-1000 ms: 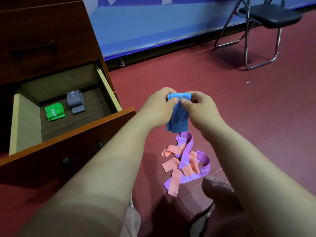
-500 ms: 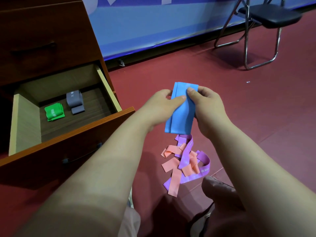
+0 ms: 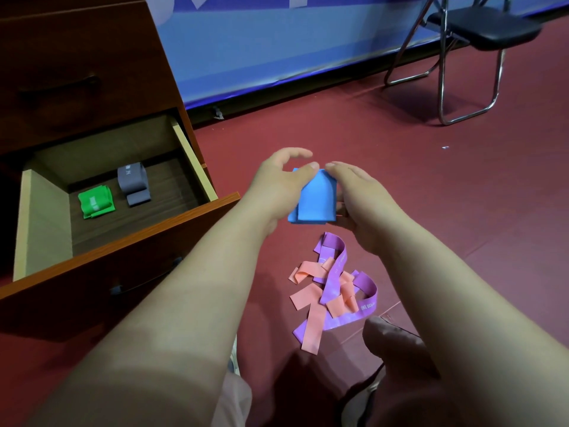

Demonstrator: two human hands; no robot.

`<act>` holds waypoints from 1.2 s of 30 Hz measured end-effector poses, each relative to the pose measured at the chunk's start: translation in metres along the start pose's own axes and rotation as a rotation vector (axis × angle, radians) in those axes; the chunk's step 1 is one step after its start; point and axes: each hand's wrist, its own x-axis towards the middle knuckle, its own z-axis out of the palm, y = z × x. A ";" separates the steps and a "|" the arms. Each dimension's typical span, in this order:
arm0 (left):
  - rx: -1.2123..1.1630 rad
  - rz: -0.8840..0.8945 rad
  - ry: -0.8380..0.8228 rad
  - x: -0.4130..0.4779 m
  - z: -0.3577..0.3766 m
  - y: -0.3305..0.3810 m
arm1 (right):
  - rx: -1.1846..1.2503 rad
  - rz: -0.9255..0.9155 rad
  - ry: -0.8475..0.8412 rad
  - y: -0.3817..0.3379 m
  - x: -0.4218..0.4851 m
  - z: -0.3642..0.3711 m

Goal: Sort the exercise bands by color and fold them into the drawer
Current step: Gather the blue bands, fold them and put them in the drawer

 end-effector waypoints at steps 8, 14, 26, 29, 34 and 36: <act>-0.097 -0.096 0.078 0.000 -0.006 0.006 | -0.172 -0.046 -0.103 -0.005 -0.002 -0.002; -0.045 -0.135 0.041 -0.003 -0.009 0.012 | -0.200 -0.192 -0.077 -0.001 -0.001 -0.001; 0.212 -0.052 -0.112 0.002 -0.012 -0.002 | -0.411 -0.293 0.033 0.004 0.002 0.001; 0.212 -0.014 -0.094 0.003 -0.013 -0.003 | -0.414 -0.297 0.037 0.003 0.001 0.001; 0.213 -0.022 -0.091 0.005 -0.013 -0.005 | -0.392 -0.289 0.005 0.001 0.000 0.000; 0.225 -0.022 -0.094 0.005 -0.014 -0.007 | -0.405 -0.290 0.001 0.002 0.000 0.000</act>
